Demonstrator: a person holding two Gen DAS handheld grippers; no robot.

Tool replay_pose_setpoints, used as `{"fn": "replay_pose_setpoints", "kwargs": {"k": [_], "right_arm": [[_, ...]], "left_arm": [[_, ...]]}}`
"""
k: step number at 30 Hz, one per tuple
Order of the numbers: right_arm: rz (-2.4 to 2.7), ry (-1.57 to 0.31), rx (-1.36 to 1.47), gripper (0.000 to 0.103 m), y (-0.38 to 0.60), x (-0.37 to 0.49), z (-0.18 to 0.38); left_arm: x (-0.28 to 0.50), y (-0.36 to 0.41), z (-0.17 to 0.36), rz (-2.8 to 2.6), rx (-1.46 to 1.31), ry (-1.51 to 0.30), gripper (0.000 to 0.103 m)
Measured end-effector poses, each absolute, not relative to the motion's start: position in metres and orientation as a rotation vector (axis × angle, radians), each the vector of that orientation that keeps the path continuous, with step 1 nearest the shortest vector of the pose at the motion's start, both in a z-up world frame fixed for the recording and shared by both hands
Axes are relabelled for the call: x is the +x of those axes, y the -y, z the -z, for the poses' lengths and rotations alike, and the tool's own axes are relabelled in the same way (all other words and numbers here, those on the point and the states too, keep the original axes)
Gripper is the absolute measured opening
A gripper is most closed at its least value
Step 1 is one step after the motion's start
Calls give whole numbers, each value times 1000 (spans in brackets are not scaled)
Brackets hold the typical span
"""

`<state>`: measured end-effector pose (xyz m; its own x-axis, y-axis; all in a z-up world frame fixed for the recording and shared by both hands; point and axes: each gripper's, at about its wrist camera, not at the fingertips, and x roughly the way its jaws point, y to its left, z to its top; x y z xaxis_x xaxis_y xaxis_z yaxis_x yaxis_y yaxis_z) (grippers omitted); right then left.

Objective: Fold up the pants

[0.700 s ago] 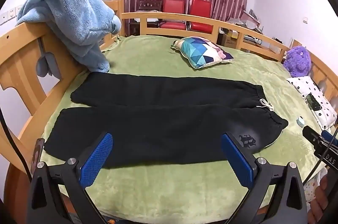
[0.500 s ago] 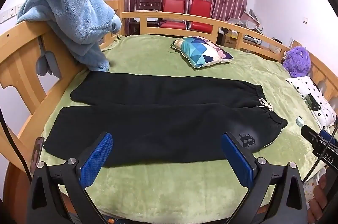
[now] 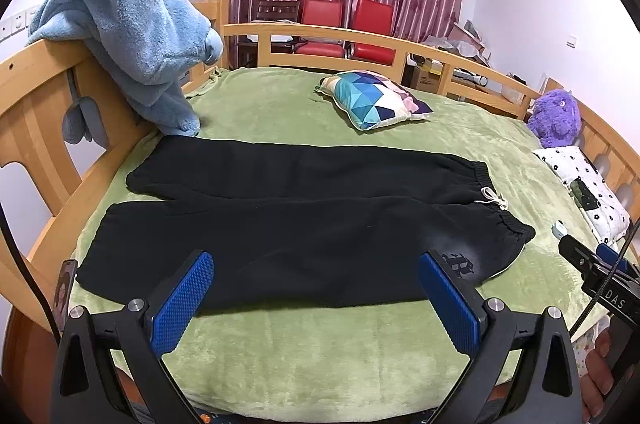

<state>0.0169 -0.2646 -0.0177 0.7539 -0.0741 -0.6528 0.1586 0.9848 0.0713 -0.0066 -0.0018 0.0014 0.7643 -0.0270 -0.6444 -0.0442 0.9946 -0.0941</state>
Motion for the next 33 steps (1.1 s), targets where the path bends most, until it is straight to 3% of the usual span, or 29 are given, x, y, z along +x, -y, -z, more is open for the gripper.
{"fn": "replay_pose_setpoints", "kwargs": {"k": [33], "right_arm": [[112,-702,118,102,255,14,11]], "left_arm": [[-10,8,-2,0,-102,-695,103]]}}
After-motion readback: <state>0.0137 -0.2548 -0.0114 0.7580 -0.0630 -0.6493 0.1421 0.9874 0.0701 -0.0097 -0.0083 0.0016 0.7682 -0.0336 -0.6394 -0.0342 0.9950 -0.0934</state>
